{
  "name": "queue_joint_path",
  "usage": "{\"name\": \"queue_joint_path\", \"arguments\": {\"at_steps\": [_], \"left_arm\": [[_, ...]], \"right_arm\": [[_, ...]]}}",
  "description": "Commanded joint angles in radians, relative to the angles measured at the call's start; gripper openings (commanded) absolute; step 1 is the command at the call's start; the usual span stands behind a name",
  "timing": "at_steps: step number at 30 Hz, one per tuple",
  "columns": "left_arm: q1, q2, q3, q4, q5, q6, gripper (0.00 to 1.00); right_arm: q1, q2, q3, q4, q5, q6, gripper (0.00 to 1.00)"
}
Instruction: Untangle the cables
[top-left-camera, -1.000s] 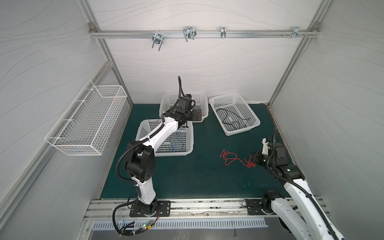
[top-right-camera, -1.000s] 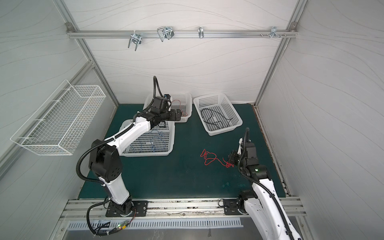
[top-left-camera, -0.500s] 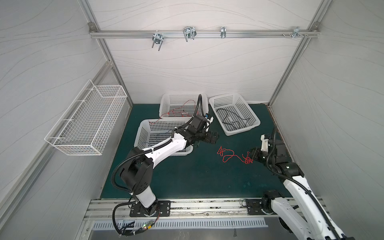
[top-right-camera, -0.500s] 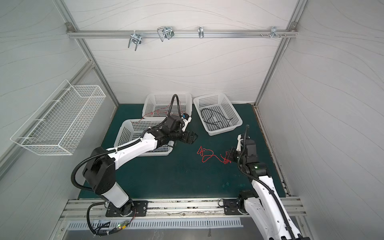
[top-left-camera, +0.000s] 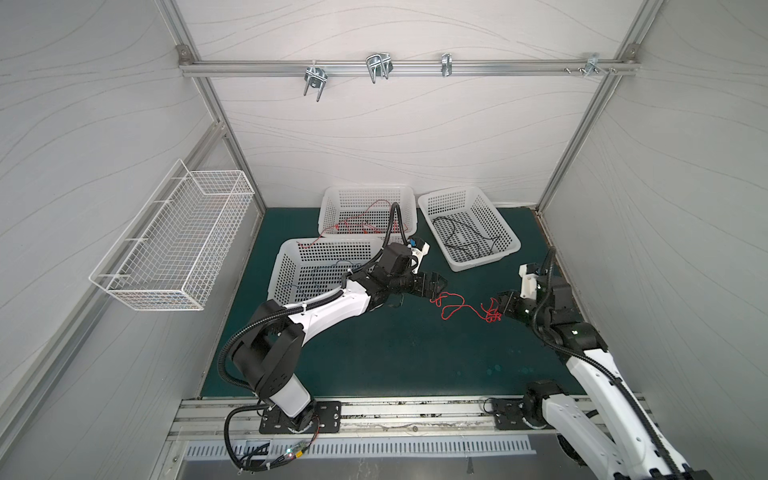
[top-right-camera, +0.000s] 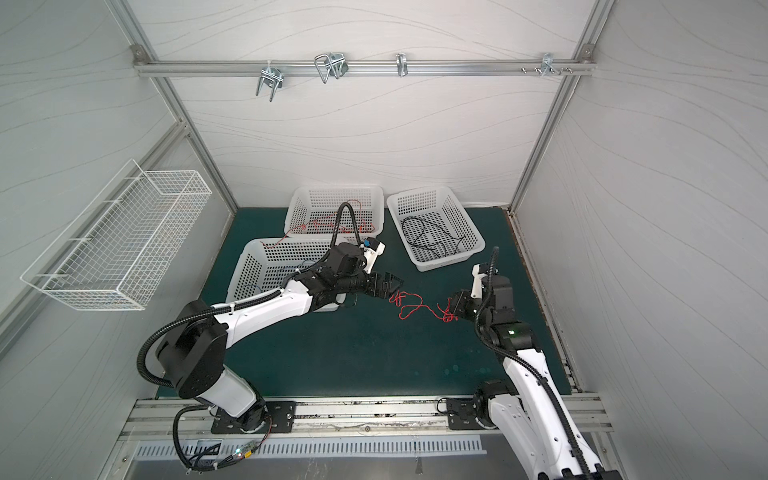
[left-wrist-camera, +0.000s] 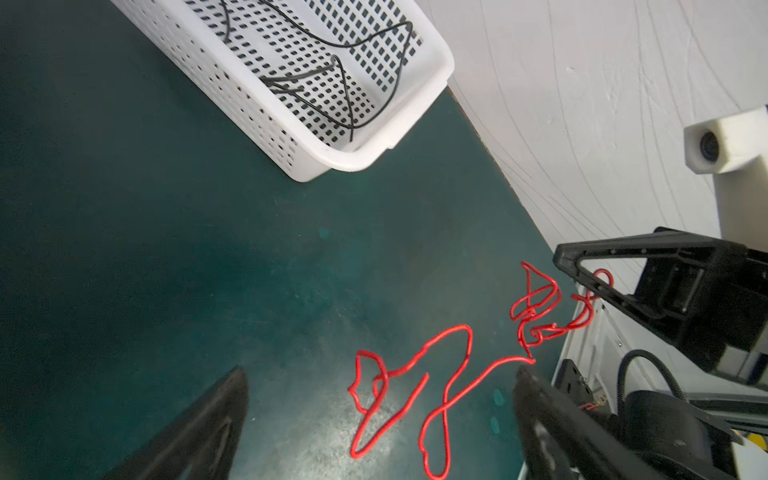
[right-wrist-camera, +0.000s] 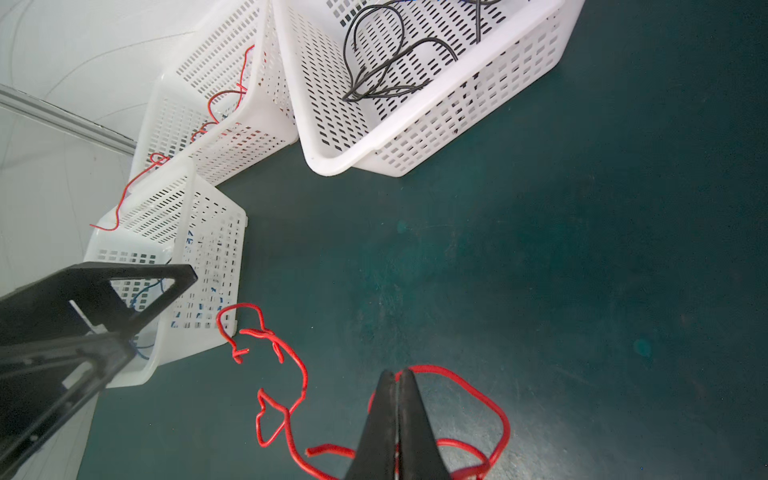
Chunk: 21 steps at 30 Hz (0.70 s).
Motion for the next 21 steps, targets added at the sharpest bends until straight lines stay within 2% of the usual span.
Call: {"name": "queue_joint_path", "arguments": {"at_steps": [1, 10, 12, 15, 21], "left_arm": [[-0.036, 0.004, 0.027, 0.045, 0.02, -0.016, 0.97], [-0.084, 0.056, 0.048, 0.03, -0.001, -0.044, 0.86], [-0.09, 0.059, 0.043, 0.034, -0.006, -0.043, 0.81], [-0.096, 0.062, 0.041, 0.031, -0.011, -0.042, 0.66], [-0.099, 0.064, 0.037, 0.027, -0.014, -0.046, 0.19]], "right_arm": [[-0.006, -0.013, 0.043, 0.033, -0.041, 0.003, 0.0], [-0.023, 0.007, 0.054, 0.07, -0.091, 0.012, 0.0], [-0.025, 0.008, 0.056, 0.075, -0.095, 0.013, 0.0], [-0.026, 0.003, 0.057, 0.079, -0.096, 0.016, 0.0], [-0.033, 0.005, 0.059, 0.072, -0.081, 0.016, 0.0]]}}
